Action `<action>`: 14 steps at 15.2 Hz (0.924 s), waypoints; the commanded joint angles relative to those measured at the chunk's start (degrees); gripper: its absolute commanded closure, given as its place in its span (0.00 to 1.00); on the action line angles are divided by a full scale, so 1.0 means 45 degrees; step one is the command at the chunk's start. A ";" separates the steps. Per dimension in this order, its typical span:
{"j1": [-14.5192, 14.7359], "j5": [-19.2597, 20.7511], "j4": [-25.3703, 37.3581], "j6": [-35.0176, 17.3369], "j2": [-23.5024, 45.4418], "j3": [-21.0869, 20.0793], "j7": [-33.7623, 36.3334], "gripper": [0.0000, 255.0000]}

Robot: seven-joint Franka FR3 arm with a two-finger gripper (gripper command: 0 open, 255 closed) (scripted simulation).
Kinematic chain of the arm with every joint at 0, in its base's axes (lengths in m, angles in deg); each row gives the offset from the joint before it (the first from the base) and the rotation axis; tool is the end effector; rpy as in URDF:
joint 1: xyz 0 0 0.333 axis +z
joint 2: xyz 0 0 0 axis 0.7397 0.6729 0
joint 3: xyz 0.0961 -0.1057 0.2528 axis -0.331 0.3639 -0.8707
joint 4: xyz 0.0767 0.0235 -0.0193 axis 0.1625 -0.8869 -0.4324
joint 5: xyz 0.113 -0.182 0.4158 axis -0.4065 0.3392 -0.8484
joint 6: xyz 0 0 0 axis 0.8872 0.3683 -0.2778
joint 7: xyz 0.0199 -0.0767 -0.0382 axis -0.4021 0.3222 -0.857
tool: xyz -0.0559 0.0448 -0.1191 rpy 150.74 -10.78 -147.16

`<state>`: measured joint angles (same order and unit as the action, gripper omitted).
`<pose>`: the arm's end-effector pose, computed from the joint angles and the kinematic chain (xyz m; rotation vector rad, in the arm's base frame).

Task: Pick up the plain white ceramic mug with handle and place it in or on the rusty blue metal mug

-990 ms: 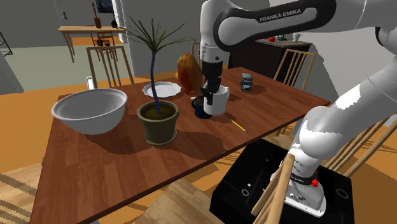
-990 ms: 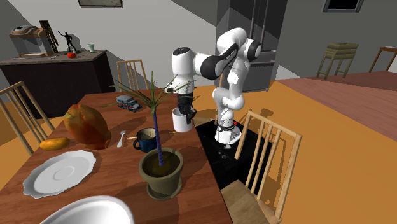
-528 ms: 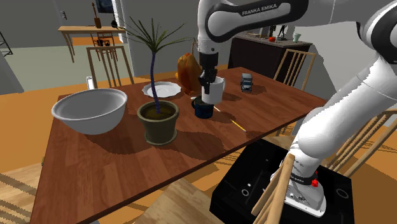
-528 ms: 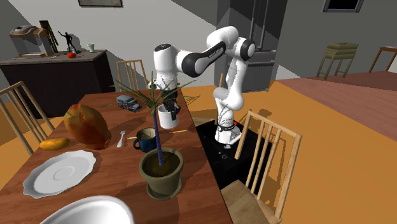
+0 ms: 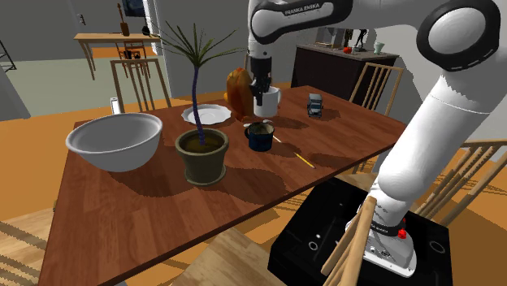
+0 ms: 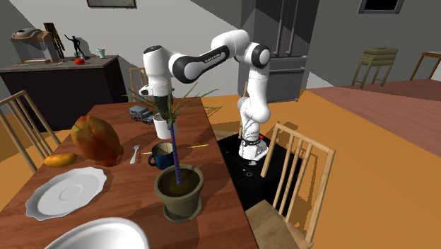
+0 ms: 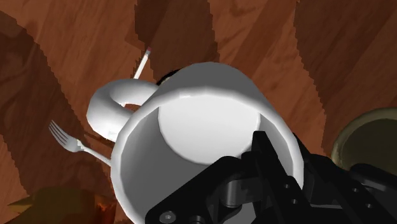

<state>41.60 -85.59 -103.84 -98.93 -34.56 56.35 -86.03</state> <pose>0.6028 -0.0107 0.4583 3.1171 0.1794 -0.0961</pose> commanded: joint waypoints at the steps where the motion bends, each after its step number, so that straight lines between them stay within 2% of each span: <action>1: -0.0169 0.0094 0.0859 0.0163 0.0686 0.0185 -0.0342 1.00; 3: -0.0316 0.0157 0.1678 0.0344 0.1319 0.0333 -0.0628 1.00; 14: -0.0320 0.0180 -0.0017 -0.1509 0.1477 0.0335 -0.0577 1.00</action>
<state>40.14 -84.80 -103.33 -104.92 -28.07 57.87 -88.70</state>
